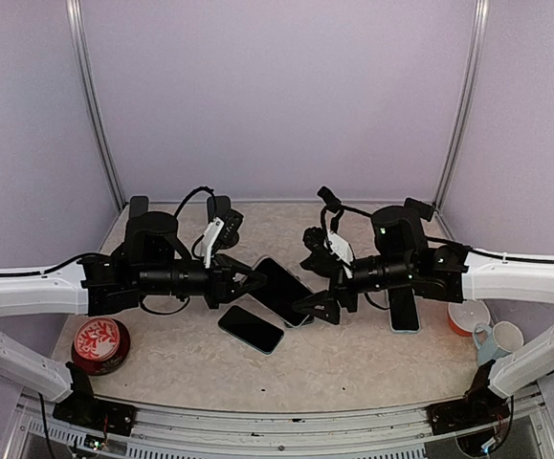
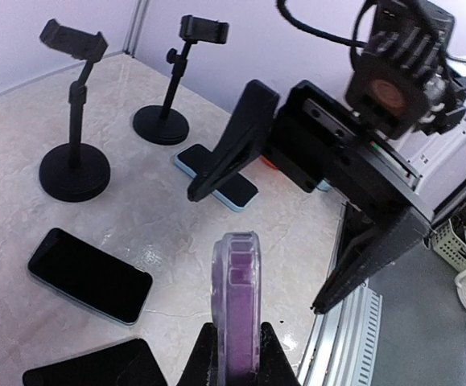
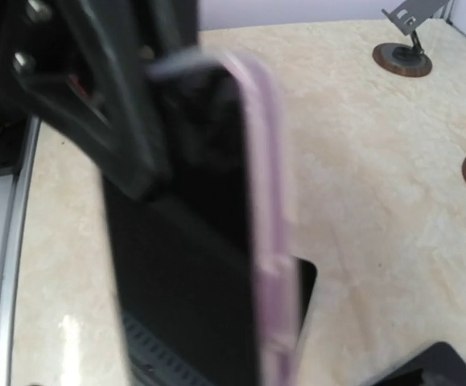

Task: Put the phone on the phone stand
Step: Pass from the left arm to the right

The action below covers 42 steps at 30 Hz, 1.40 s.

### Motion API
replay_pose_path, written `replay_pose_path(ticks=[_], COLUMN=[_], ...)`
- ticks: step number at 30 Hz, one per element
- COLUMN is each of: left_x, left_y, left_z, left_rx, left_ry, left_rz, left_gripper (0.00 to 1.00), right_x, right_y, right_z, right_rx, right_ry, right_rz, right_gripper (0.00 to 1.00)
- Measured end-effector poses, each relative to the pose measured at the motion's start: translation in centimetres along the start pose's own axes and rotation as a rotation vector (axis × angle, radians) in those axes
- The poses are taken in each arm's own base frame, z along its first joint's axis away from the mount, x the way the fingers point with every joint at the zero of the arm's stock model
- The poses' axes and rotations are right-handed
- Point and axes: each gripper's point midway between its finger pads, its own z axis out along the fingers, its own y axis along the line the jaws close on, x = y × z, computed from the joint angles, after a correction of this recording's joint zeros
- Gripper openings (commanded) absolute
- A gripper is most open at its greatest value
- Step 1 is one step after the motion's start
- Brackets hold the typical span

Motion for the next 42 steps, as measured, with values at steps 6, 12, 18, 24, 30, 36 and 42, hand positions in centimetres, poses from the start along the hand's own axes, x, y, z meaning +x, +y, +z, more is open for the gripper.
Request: replay_pose_path(ticks=[6, 12, 18, 24, 30, 36, 42], left_x=[0.1, 0.1, -0.3, -0.4, -0.6, -0.9, -0.9], left_y=[-2.1, -3.8, -4.9, -5.3, -5.4, -5.7, -5.5], left_z=[-0.8, -1.8, -2.7, -3.1, -3.3, -3.6, -3.6], left_rx=[0.106, 0.195, 0.247, 0.269, 0.275, 0.284, 0.280], left_ry=[0.020, 0.030, 0.018, 0.014, 0.008, 0.000, -0.001], left_rz=[0.070, 0.118, 0.150, 0.164, 0.167, 0.172, 0.174], left_gripper=[0.00, 0.00, 0.00, 0.00, 0.00, 0.00, 0.00], right_x=[0.4, 1.1, 1.8, 1.9, 2.2, 2.4, 2.3], right_y=[1.0, 3.1, 5.1, 6.4, 6.7, 6.4, 6.5], right_z=[-0.7, -1.0, -1.5, -1.8, -1.8, -1.9, -1.9], right_rx=[-0.063, -0.189, -0.315, -0.411, -0.452, -0.453, -0.465], right_ry=[0.002, 0.012, 0.017, 0.008, 0.011, 0.013, 0.014], right_rz=[0.007, 0.014, 0.043, 0.068, 0.099, 0.129, 0.155], right_gripper=[0.98, 0.91, 0.80, 0.57, 0.45, 0.21, 0.00])
